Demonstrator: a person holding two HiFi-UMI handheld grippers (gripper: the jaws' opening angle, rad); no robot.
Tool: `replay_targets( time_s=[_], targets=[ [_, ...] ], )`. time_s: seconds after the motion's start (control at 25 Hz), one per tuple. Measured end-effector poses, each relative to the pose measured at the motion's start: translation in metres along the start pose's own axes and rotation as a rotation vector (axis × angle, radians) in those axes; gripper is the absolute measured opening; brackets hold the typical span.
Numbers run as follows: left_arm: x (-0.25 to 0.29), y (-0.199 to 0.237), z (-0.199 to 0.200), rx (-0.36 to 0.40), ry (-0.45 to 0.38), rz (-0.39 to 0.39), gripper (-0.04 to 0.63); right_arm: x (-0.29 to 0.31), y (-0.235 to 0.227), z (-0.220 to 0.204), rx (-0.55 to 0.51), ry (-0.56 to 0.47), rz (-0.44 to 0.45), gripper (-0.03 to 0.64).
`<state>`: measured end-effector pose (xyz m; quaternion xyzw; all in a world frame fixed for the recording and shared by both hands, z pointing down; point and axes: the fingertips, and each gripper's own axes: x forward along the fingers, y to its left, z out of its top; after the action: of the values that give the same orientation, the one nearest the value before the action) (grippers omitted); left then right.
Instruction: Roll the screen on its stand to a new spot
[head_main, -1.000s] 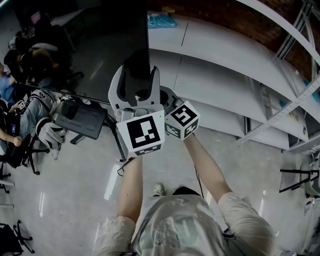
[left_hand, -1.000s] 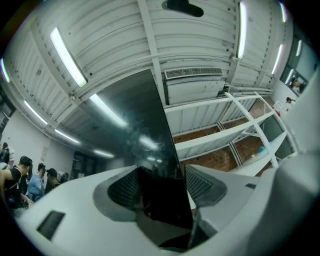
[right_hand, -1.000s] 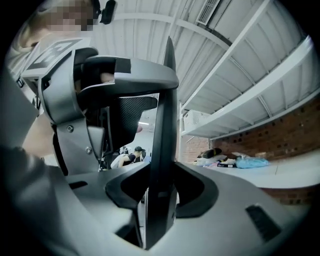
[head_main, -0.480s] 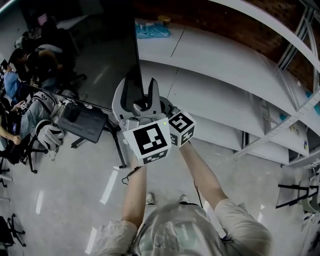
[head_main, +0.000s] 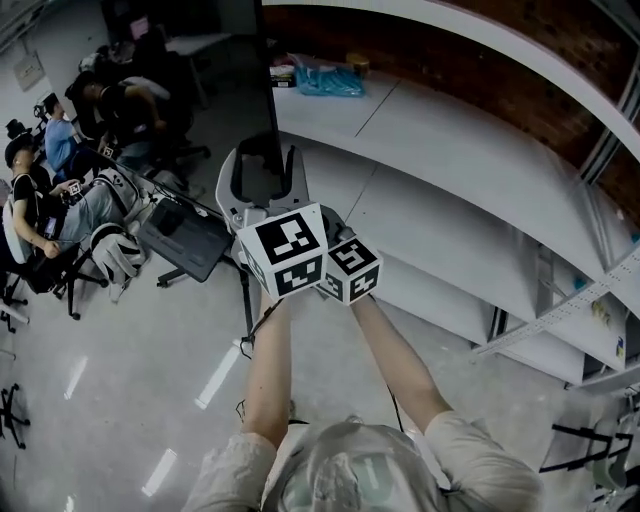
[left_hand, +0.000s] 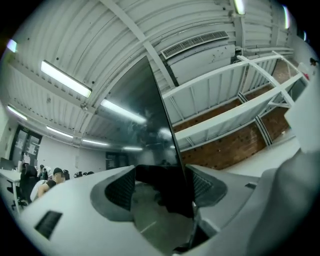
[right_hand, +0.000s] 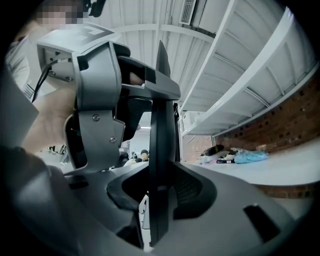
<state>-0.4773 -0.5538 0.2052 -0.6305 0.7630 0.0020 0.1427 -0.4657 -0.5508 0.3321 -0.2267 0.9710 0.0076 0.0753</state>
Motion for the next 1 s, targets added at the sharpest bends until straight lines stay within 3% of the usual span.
replay_targets(
  time_s=[0.2,0.44,0.68,1.0],
  targets=[
    [0.007,-0.002,-0.001,0.008,0.028,0.052,0.302,-0.001,-0.006,-0.001,0.004,-0.008,0.011,0.133],
    [0.005,0.002,0.003,-0.012,-0.022,0.066,0.279,0.001,-0.004,0.0,-0.001,-0.06,0.066,0.138],
    [-0.006,0.011,0.004,-0.046,-0.032,0.073,0.271,0.002,0.012,-0.011,-0.131,-0.054,0.095,0.147],
    [-0.006,0.013,0.004,-0.083,-0.088,0.063,0.268,0.016,0.009,-0.012,-0.043,-0.052,0.189,0.194]
  ],
)
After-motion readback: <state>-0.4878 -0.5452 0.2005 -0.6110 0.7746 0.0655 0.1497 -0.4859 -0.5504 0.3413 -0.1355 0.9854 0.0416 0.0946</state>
